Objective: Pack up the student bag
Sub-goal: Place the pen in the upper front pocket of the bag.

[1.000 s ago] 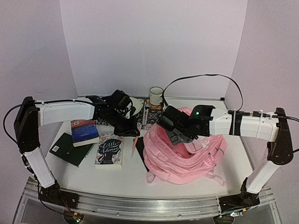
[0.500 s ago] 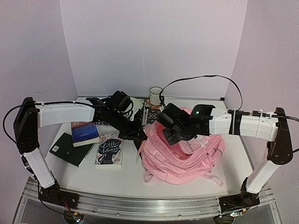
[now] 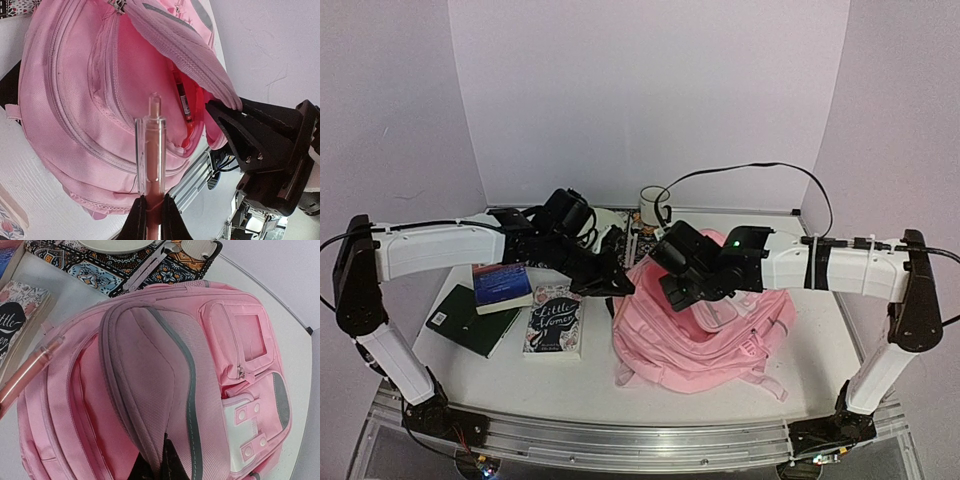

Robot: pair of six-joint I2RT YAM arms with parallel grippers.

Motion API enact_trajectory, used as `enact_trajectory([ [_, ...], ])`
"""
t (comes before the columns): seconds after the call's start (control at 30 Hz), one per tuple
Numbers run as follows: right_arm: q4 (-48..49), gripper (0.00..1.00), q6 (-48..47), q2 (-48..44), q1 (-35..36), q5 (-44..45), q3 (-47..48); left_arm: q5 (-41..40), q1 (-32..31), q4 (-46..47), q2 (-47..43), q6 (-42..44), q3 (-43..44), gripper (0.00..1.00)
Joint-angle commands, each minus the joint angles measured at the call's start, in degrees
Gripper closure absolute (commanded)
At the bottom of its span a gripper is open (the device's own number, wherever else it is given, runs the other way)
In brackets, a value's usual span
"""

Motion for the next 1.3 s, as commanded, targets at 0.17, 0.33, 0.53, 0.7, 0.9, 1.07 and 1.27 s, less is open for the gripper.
enact_trajectory([
  [0.17, 5.39, 1.00, 0.32, -0.70, 0.76, -1.92, 2.63, 2.81, -0.49, 1.50, 3.08, 0.04, 3.29, 1.00],
  [0.33, 6.47, 1.00, 0.69, -0.80, 1.01, -3.92, 2.47, 2.55, -1.09, 2.08, 6.49, -1.05, 6.03, 1.00],
  [0.53, 8.78, 1.00, 1.76, -1.69, 1.57, -7.26, 1.26, -2.28, -1.11, 7.26, 8.54, -7.30, 7.27, 1.00],
  [0.7, 11.03, 1.00, 3.02, -2.83, 1.96, -9.75, -0.11, -8.56, -1.10, 13.53, 9.66, -14.66, 6.17, 1.00],
  [0.9, 12.16, 1.00, 3.37, -3.20, 2.16, -10.50, -0.48, -10.43, -1.51, 19.94, 11.68, -20.10, 5.09, 0.94],
  [1.07, 12.21, 1.00, 3.14, -3.61, 2.14, -9.35, -0.72, -10.90, -1.89, 20.12, 11.20, -19.90, 4.37, 0.71],
  [1.27, 12.06, 1.00, 2.96, -3.70, 2.14, -6.17, -1.88, -13.18, -2.00, 20.12, 5.80, -17.05, 0.92, 0.54],
])
